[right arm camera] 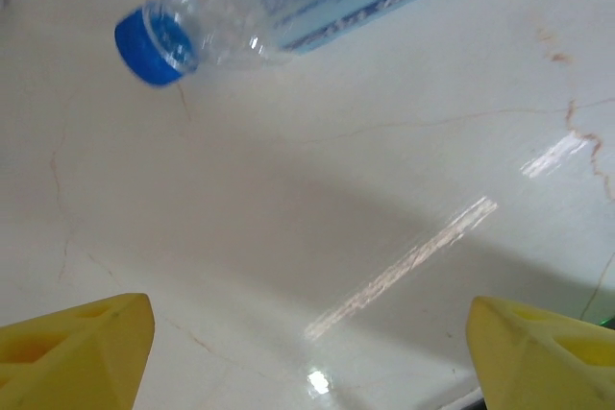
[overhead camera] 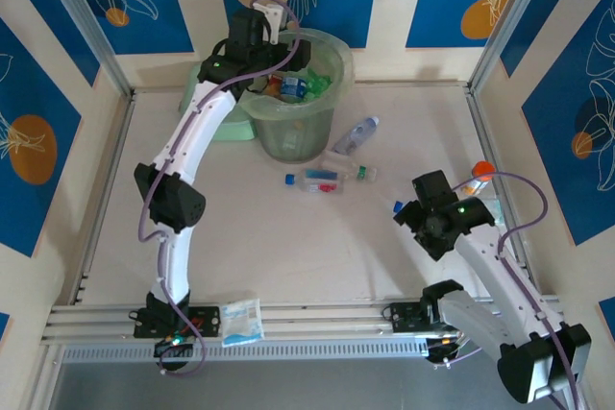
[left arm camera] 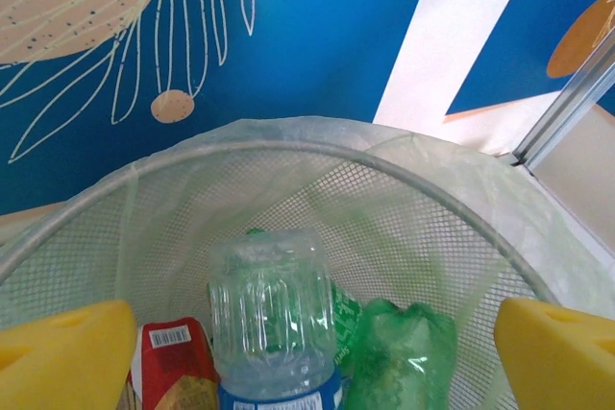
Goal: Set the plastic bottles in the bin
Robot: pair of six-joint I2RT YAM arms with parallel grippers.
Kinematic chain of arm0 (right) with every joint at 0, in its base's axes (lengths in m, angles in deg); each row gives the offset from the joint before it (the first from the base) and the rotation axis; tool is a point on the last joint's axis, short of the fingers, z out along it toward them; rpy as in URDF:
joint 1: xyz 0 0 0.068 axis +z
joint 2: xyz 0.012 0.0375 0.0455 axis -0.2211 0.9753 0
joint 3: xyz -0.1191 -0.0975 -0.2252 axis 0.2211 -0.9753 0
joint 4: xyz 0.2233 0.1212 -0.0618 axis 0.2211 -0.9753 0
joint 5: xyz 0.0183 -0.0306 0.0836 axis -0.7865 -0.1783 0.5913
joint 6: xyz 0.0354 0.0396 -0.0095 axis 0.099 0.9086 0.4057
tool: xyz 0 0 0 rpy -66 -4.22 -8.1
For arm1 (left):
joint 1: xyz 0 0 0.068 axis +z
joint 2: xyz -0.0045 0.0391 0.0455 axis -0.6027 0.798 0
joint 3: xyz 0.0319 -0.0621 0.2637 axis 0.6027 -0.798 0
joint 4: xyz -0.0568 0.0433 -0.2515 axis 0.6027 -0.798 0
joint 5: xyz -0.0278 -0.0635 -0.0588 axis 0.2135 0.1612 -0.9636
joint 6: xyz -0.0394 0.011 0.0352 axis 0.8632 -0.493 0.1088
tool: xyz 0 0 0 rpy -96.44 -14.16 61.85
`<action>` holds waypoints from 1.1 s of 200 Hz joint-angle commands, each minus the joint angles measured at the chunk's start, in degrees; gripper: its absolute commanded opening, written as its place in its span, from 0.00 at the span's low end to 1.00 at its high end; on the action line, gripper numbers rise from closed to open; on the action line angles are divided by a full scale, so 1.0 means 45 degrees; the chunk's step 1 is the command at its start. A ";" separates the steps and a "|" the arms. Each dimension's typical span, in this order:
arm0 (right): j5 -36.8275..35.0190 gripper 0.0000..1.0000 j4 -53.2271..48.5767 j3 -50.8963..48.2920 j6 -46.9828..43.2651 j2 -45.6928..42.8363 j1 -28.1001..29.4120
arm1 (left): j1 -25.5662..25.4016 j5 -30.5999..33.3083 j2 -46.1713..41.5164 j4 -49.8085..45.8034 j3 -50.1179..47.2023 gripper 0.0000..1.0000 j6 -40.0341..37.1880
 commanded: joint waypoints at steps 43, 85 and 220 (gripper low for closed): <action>0.0778 0.98 0.1559 0.0400 -0.0180 0.1370 -0.3303 | -0.0833 -0.1729 -0.7719 0.3215 -0.8572 0.93 0.0145; 0.0919 1.00 0.2788 0.0510 0.0970 0.3235 -0.3991 | -0.2082 -0.3930 -1.1685 0.3155 -1.3971 0.94 -0.0084; 0.0531 0.98 0.4235 0.1404 0.2769 0.7441 -0.4410 | -0.2724 -0.3956 -1.4990 0.2701 -1.8689 0.88 0.1988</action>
